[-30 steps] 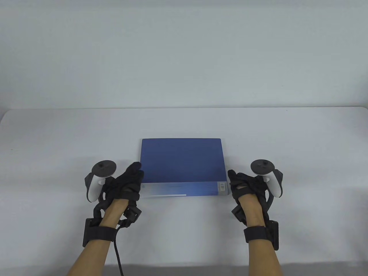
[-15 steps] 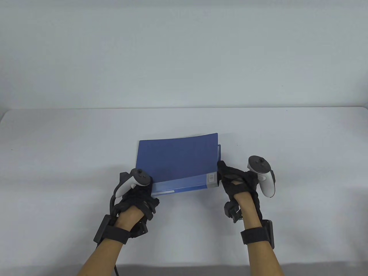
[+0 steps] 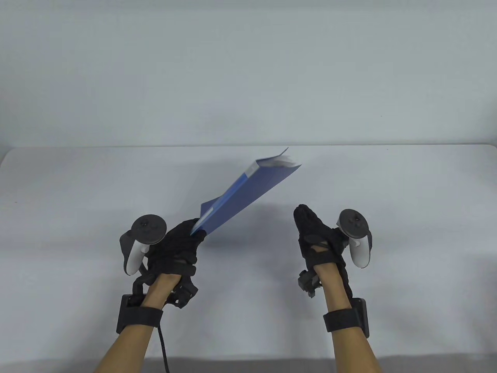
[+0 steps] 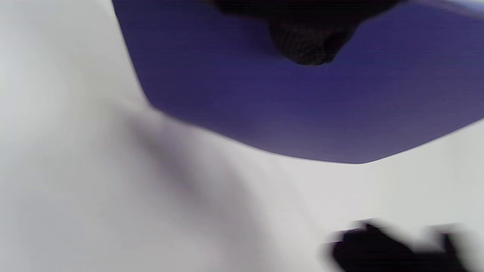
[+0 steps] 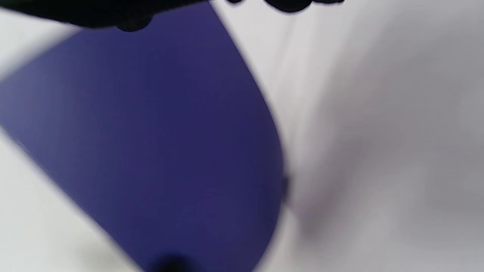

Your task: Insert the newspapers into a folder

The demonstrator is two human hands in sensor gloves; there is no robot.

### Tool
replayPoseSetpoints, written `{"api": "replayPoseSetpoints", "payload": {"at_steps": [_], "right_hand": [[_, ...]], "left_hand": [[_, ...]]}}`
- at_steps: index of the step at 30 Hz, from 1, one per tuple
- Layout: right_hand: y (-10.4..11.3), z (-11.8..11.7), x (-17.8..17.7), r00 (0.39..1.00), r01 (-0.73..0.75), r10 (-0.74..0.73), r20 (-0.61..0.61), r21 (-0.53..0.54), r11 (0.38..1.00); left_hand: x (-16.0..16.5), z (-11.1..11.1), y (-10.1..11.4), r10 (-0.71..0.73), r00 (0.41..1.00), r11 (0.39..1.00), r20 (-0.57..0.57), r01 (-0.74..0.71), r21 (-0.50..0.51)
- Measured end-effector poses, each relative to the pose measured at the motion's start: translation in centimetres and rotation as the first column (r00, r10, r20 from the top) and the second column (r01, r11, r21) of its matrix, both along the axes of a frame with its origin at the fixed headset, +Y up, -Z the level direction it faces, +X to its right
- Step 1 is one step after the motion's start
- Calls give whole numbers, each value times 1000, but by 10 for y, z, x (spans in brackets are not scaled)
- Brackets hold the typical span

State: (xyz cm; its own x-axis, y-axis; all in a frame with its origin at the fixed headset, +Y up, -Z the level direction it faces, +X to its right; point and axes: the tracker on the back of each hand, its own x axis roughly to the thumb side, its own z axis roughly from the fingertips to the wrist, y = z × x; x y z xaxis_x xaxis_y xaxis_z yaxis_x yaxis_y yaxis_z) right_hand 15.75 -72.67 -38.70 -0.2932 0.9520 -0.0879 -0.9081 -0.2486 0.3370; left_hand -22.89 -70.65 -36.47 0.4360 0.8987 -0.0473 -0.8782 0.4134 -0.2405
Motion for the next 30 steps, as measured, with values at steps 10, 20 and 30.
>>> {"api": "replayPoseSetpoints", "payload": {"at_steps": [10, 20, 30], "right_hand": [[-19, 0, -25, 995, 102, -100, 27, -47, 994], [-29, -3, -45, 980, -193, 196, 40, -74, 979], [1, 2, -54, 889, -458, 458, 15, 7, 889]], "left_hand": [[1, 0, -25, 391, 920, 909, 8, -385, -159], [-8, -8, -60, 225, 971, 914, -84, -240, -328], [0, -5, -28, 179, 984, 965, -11, -177, -191]]}}
